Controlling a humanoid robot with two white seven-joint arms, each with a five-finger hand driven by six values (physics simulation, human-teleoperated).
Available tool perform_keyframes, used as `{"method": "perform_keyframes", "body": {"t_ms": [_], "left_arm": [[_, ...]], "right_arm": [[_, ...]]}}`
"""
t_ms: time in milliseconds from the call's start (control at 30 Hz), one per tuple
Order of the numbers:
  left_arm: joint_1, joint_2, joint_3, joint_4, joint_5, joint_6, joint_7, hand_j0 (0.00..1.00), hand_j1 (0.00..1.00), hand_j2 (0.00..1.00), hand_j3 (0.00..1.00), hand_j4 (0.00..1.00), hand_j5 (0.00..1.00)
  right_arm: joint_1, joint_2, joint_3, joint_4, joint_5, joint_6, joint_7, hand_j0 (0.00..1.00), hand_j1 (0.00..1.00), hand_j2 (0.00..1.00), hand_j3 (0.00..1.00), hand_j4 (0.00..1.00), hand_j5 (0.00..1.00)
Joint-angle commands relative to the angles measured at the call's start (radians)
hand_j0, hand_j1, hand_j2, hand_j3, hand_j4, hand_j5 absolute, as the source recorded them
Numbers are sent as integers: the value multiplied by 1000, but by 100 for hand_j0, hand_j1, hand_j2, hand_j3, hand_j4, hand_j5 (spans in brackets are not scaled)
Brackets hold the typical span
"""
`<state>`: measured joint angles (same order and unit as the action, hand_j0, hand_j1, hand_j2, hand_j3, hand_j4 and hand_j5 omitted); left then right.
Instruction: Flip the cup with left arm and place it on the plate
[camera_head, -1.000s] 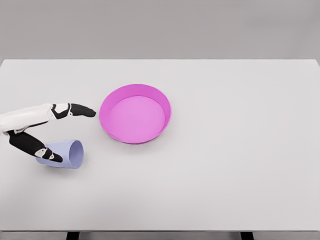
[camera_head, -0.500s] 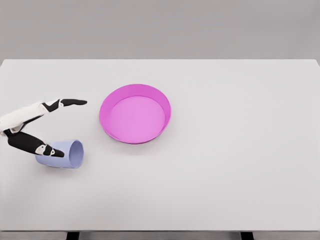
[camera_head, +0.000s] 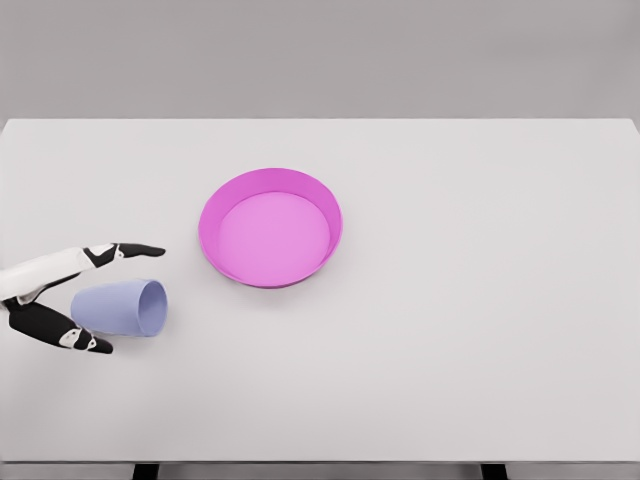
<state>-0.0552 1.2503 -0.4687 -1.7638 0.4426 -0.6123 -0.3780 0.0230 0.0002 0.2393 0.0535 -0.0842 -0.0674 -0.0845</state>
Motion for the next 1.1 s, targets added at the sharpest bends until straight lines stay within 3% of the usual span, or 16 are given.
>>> {"method": "perform_keyframes", "body": {"t_ms": [0,200,500,633,1067], "left_arm": [[0,0,1,0,-15,1,2,100,100,100,100,100,100],[-11,-6,4,0,-179,1,13,100,100,100,100,100,100],[-8,-17,5,0,-173,1,24,100,100,100,100,100,100],[2,-17,5,0,-173,1,137,100,100,100,100,100,100],[26,-58,-1,1,-231,95,159,100,100,100,100,100,100]], "right_arm": [[0,0,0,0,0,0,0,100,100,100,100,100,100],[0,0,0,0,0,0,0,100,100,100,100,100,100],[0,0,0,0,0,0,0,100,100,100,100,100,100],[0,0,0,0,0,0,0,100,100,100,100,100,100],[0,0,0,0,0,0,0,100,100,100,100,100,100]]}}
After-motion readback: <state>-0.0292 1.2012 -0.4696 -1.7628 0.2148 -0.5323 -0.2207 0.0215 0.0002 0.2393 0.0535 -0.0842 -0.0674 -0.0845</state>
